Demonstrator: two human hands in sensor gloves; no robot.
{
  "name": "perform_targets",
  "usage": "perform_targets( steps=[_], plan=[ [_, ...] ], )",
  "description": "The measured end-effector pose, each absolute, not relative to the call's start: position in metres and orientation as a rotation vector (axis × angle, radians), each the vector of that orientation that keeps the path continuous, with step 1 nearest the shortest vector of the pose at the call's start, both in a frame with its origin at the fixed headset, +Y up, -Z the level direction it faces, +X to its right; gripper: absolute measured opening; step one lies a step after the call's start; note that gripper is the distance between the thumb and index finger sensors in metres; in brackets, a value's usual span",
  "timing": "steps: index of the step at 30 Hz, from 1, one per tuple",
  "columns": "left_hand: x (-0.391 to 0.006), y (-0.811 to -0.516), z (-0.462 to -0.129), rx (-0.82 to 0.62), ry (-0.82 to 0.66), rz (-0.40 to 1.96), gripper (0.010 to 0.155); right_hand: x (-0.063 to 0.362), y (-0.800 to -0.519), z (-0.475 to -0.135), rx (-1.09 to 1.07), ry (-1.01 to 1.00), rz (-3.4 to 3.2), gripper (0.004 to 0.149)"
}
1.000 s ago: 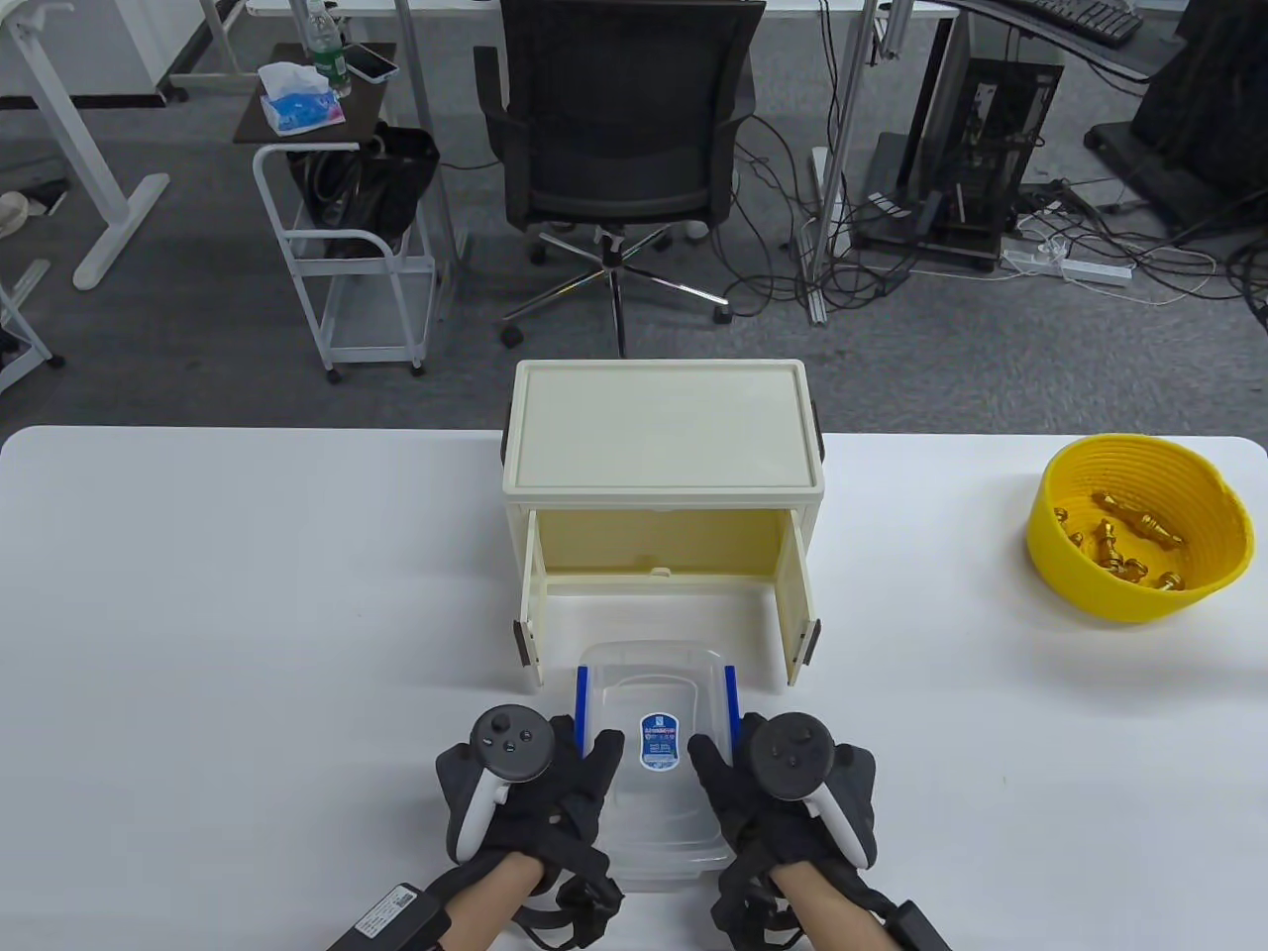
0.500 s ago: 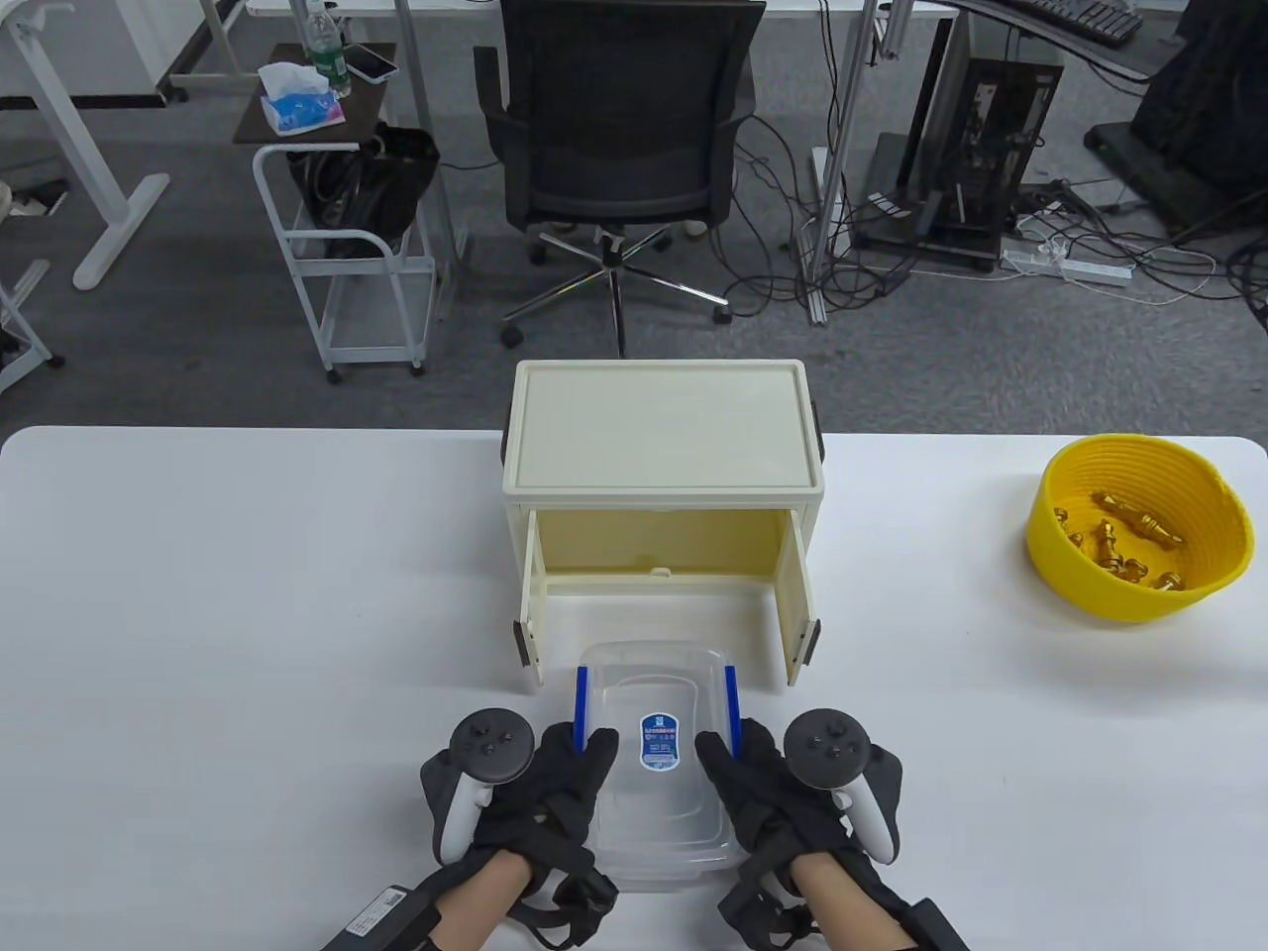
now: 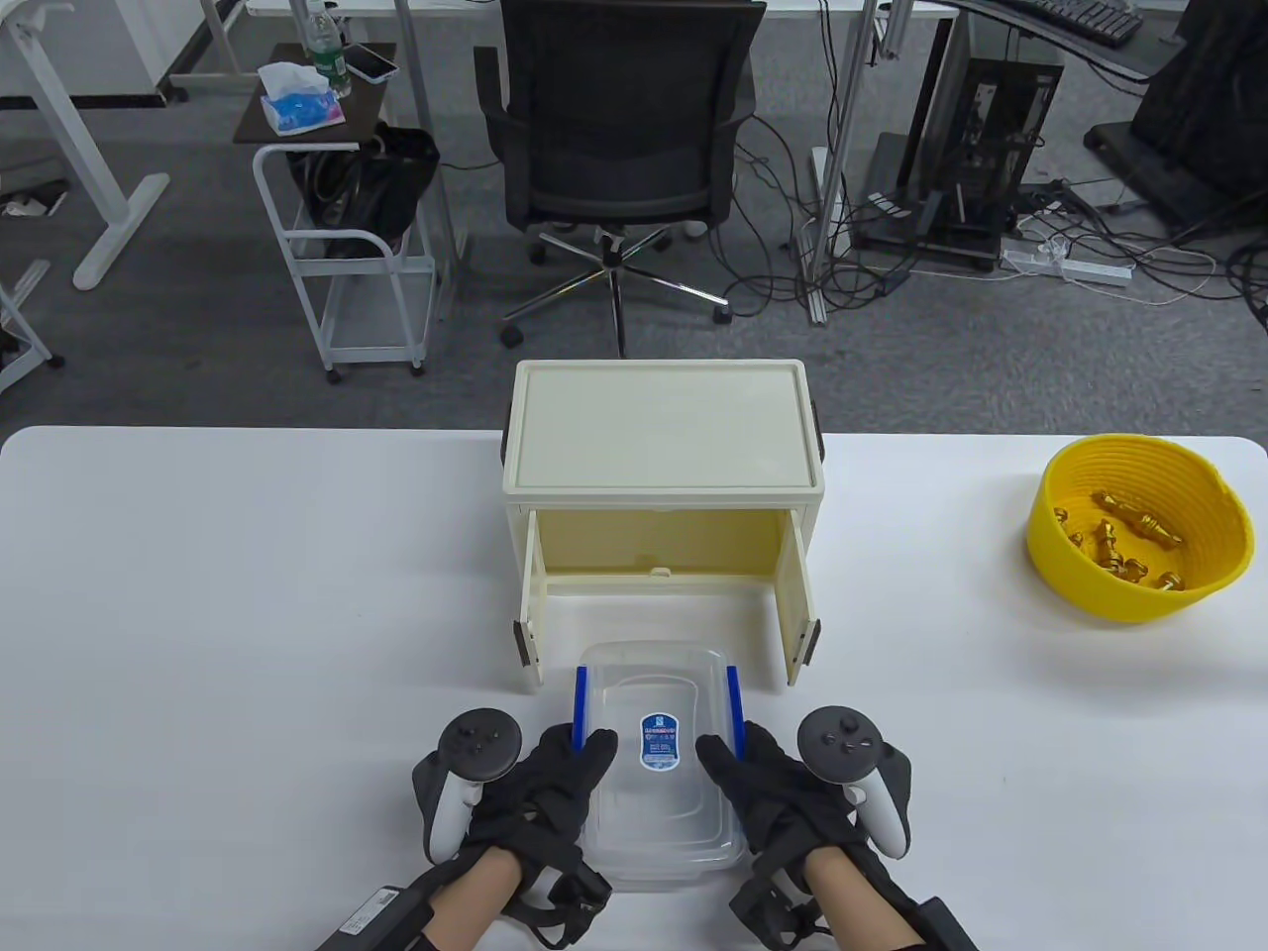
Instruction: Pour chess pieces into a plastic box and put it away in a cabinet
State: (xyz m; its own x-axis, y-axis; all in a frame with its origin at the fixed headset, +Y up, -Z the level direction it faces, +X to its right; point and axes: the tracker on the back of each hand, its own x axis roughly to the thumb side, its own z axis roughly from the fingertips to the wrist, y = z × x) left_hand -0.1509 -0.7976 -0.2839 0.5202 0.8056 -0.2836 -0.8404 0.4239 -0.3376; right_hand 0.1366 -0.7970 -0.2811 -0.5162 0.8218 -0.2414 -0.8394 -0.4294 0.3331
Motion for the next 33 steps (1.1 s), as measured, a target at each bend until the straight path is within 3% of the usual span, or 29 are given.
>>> perform_targets(
  steps=[13, 18, 27, 33],
  plan=[
    [-0.155, -0.799, -0.285, -0.479, 0.098, 1.054, 0.081, 0.144, -0.803, -0.282, -0.091, 0.554, 1.965, 0.088],
    [-0.163, -0.807, -0.285, -0.579, 0.169, 1.129, 0.089, 0.144, -0.802, -0.282, -0.104, 0.55, 1.971, 0.088],
    [-0.161, -0.775, -0.283, -0.45, 0.123, 0.681, 0.094, 0.137, -0.775, -0.276, -0.112, 0.439, 2.383, 0.093],
    [-0.156, -0.762, -0.279, -0.444, 0.088, 0.655, 0.088, 0.14, -0.759, -0.272, -0.071, 0.293, 2.521, 0.089]
  ],
)
